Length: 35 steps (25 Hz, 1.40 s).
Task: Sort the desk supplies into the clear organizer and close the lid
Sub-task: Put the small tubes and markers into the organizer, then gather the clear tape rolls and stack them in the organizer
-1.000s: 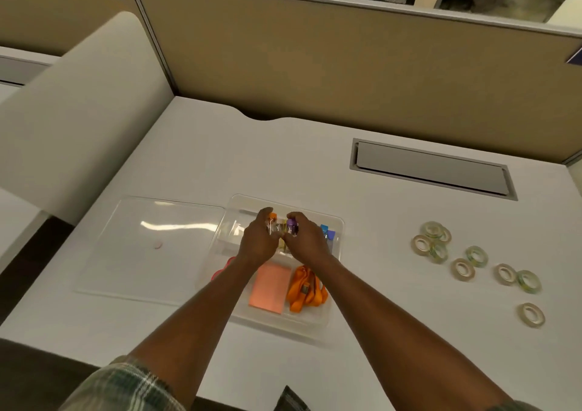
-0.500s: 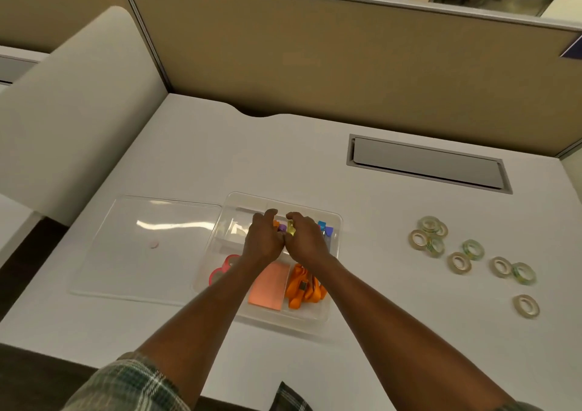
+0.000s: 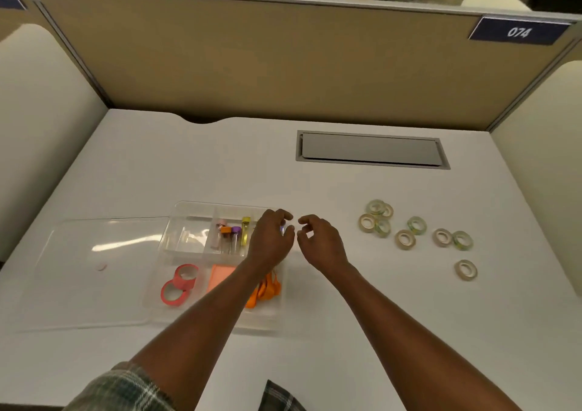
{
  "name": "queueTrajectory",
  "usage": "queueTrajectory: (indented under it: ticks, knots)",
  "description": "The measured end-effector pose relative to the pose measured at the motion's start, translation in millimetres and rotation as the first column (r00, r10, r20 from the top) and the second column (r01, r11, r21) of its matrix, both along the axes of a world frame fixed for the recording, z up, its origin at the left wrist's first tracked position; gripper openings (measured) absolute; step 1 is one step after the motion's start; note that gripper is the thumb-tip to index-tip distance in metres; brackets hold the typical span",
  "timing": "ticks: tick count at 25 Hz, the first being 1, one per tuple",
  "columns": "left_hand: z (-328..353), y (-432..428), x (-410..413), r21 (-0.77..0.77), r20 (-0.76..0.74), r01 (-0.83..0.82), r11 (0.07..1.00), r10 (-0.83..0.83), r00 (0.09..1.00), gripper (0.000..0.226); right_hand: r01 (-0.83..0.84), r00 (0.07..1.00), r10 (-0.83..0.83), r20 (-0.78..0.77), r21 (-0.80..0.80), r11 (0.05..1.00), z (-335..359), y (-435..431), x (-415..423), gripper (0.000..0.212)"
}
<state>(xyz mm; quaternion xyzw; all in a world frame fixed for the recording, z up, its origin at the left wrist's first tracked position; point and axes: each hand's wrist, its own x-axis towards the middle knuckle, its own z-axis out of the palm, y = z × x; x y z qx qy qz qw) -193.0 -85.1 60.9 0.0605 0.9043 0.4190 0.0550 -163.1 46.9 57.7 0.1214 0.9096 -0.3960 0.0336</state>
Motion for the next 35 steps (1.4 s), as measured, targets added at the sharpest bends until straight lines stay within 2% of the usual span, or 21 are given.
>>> queueTrajectory:
  ticks: [5, 11, 15, 20, 23, 26, 31, 35]
  knots:
    - [-4.0, 80.7, 10.8, -0.029, 0.000, 0.115, 0.993, -0.115, 0.993, 0.024, 0.128, 0.992, -0.128, 0.015, 0.030, 0.991, -0.4, 87.0, 32.6, 0.025]
    - [-19.2, 168.0, 31.6, -0.135, 0.039, 0.325, 0.936, -0.323, 0.946, 0.031, 0.224, 0.969, -0.241, 0.061, 0.205, 0.953, -14.9, 187.7, 81.4, 0.033]
    - [-32.8, 223.7, 44.1, -0.232, 0.078, 0.473, 0.850, -0.468, 0.880, 0.044, 0.285, 0.937, -0.335, 0.100, 0.334, 0.898, -26.4, 252.8, 108.7, 0.048]
    - [-53.3, 270.6, 50.8, -0.443, 0.154, 0.581, 0.683, -0.580, 0.800, 0.068, 0.187, 0.925, -0.297, 0.235, 0.399, 0.898, -40.0, 303.7, 130.8, 0.067]
    - [-66.6, 281.3, 51.8, -0.547, 0.203, 0.594, 0.590, -0.595, 0.778, 0.074, 0.095, 0.925, -0.224, 0.306, 0.385, 0.918, -47.3, 316.4, 136.4, 0.070]
    - [-72.5, 284.0, 57.1, -0.643, 0.140, 0.542, 0.542, -0.612, 0.778, 0.068, 0.061, 0.929, -0.196, 0.314, 0.393, 0.917, -53.6, 319.2, 139.3, 0.064]
    - [-73.3, 277.5, 66.3, -0.684, 0.014, 0.453, 0.571, -0.611, 0.792, 0.057, 0.048, 0.958, -0.175, 0.226, 0.478, 0.877, -57.1, 309.8, 141.0, 0.041]
    - [-71.0, 262.9, 73.1, -0.677, 0.008, 0.436, 0.594, -0.586, 0.810, 0.039, 0.036, 0.957, -0.160, 0.243, 0.449, 0.893, -54.6, 291.4, 139.8, 0.041]
